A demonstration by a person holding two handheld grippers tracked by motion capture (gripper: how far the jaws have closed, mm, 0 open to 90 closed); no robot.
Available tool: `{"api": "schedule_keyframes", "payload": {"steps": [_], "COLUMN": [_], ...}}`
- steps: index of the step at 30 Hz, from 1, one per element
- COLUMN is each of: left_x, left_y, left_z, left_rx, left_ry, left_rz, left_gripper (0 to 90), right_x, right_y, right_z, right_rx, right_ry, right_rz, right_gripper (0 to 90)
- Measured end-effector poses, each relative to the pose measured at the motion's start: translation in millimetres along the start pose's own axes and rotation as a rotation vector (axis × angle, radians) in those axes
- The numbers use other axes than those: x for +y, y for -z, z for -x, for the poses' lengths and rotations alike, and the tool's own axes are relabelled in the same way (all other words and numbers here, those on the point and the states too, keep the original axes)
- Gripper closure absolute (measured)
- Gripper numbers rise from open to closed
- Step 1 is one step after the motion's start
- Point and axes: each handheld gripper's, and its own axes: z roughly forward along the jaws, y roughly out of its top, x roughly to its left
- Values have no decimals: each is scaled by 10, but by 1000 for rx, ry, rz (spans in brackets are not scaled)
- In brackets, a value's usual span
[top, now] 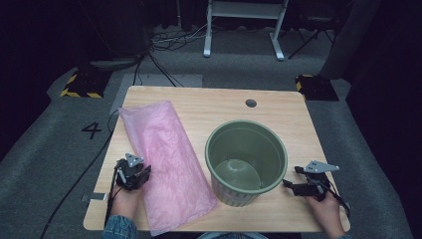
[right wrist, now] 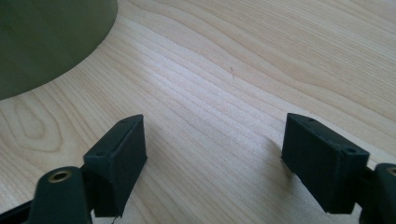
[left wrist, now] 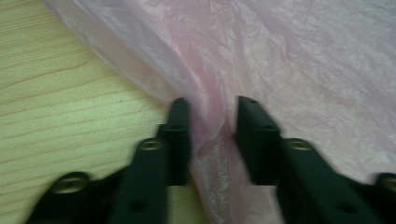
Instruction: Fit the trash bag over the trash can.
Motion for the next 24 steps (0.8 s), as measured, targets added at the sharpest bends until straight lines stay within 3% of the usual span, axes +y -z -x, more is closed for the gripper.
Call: {"api": "schedule_keyframes", "payload": {"steps": [3,7,10,17,24], "left_x": [1,-11,-7,35,86], "left_y": [0,-14,41,291,469], "left_z": [-18,-110,-126,-147,-154], "left_rx": [-12,-139,-167,-245,-292], "left_ry": [11,93,122,167,171], "left_rz": [1,17,82,294,388], "left_gripper": [864,893,895,895,895], "right_x": [0,1,1,2,2], "right_y": [0,0,-1,-1,-2], "right_z": [0,1,2,3,2], "right_rx": [0,0,3,5,5], "right_ry": [0,0,-1,1,0], "right_rz": [0,-1,0,0,1], "right_gripper": [219,219,221,222,222]}}
